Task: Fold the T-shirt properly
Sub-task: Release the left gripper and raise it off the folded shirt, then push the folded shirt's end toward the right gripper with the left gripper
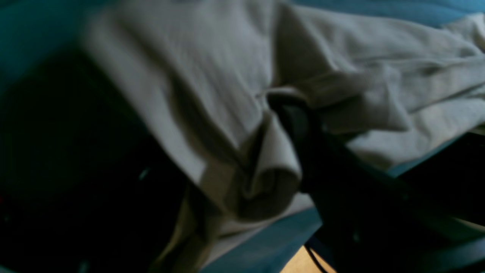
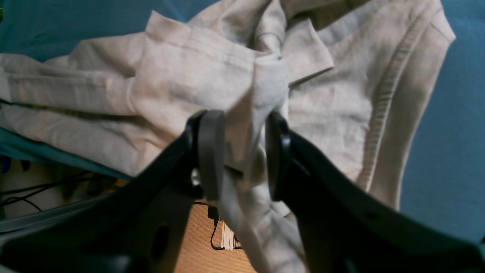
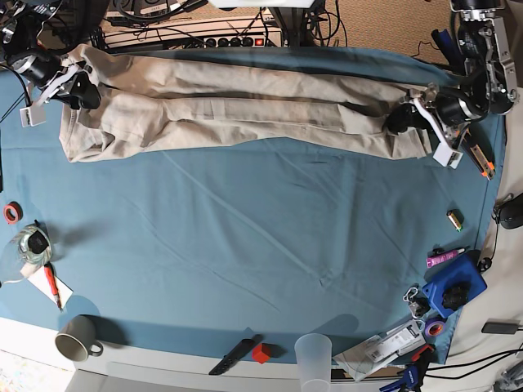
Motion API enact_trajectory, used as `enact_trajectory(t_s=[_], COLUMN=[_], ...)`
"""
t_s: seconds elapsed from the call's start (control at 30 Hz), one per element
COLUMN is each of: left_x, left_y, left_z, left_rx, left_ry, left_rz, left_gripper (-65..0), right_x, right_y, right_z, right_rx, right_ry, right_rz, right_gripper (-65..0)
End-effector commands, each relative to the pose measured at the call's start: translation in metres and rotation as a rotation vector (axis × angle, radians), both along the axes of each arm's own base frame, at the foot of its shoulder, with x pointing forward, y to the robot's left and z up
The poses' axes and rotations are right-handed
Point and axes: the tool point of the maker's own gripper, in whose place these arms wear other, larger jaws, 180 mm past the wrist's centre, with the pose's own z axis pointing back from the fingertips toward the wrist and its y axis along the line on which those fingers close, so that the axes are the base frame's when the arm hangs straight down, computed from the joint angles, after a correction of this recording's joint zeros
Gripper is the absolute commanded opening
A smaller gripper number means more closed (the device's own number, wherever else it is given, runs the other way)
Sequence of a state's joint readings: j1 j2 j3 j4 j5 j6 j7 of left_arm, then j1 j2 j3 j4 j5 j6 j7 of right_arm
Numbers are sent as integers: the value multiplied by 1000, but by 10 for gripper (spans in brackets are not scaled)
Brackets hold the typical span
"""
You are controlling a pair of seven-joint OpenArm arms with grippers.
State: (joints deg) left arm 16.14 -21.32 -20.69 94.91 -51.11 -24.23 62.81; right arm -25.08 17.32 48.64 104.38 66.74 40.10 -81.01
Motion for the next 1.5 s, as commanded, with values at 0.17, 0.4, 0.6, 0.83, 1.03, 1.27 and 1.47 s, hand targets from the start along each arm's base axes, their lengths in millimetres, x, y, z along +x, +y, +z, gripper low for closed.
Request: enact_trajectory(t_s=[0.17,0.4,0.6,0.83,1.03,1.27,1.47], left_x=[-39,-10,16,3,-23,-9,-10], left_y=[22,49,22,-9,-78,-145,-190], left_z=[-26,13,83,111,127,125,112], left_rx=[99,73,31,8,-70,-54,-64], left_ry=[194,41,-200,-297,-358,-450,-454], left_rz=[9,107,-49,-139,-301,-435,-568], left_gripper=[-650,-650,-650,-650,-650,-650,-650], right_x=[8,10,10,10,10,10,10], right_y=[-5,-5,-5,-5,-5,-5,-5], right_z=[14,16,16,16,15,15,15], right_rx=[-20,-20,-20,-20,-18,-21,-20], right_ry=[-45,-52,-53,-52,-52,-50,-50], right_rz=[11,11,11,11,10,9,9], right_gripper=[-461,-461,-461,-461,-461,-461,-461])
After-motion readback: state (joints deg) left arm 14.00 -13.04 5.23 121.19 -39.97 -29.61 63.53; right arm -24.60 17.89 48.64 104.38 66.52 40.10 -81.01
